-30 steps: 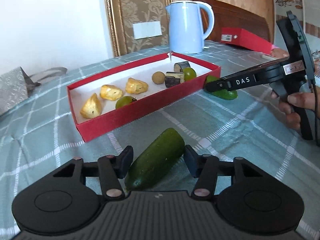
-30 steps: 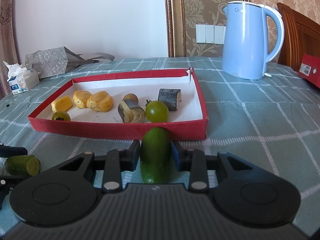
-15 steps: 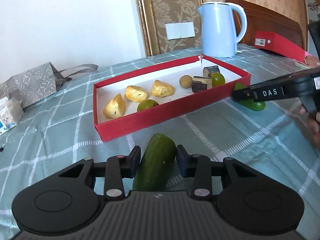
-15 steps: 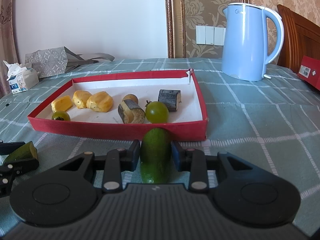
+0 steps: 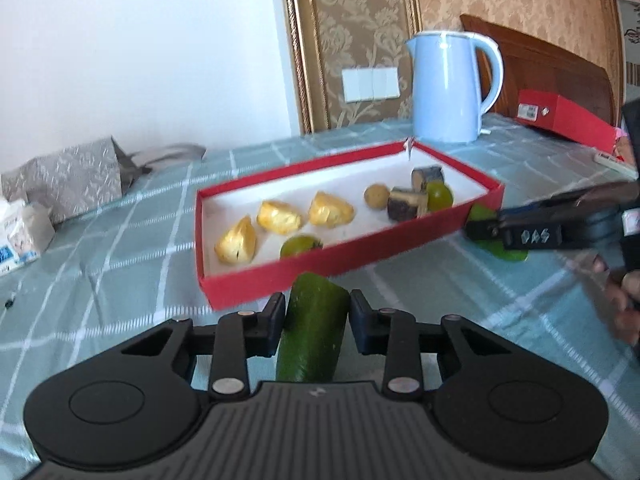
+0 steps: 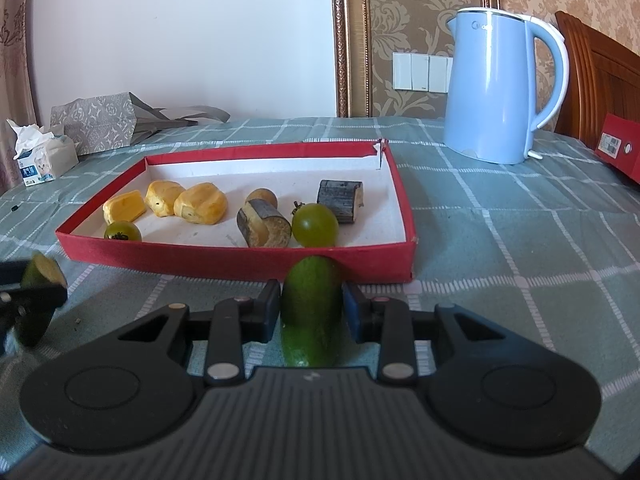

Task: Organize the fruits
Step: 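Carry the large cucumber into the tray and open the left tool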

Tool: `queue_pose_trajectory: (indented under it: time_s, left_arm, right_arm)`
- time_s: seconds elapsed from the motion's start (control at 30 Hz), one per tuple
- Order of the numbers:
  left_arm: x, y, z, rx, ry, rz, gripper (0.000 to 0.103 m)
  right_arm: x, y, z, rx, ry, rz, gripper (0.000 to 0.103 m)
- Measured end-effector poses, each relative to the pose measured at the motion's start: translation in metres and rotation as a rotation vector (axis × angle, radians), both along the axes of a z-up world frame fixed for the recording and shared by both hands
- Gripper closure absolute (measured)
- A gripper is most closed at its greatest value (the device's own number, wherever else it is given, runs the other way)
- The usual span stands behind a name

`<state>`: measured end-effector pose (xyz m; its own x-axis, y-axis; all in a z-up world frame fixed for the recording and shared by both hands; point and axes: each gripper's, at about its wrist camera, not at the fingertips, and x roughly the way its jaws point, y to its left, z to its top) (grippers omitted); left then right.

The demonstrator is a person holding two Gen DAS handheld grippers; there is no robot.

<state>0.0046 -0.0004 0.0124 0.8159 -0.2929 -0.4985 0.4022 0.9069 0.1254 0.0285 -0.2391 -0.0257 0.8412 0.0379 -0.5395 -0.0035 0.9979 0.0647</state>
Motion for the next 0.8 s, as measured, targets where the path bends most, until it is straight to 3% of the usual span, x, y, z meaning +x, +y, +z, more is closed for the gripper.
queue_pose_trajectory:
  time_s: [0.47, 0.67, 0.8]
  left_arm:
    - [0.043, -0.021, 0.028, -0.044, -0.038, 0.014, 0.072]
    - [0.073, -0.024, 0.029, -0.120, 0.003, 0.040, 0.072]
    - [0.089, -0.027, 0.026, -0.125, 0.019, 0.061, 0.072]
  right_arm:
    - [0.000, 0.001, 0.000, -0.006, 0.001, 0.003, 0.071]
    - [0.000, 0.001, -0.001, -0.006, 0.002, 0.003, 0.071]
    - [0.000, 0.001, -0.001, -0.005, 0.002, 0.004, 0.071]
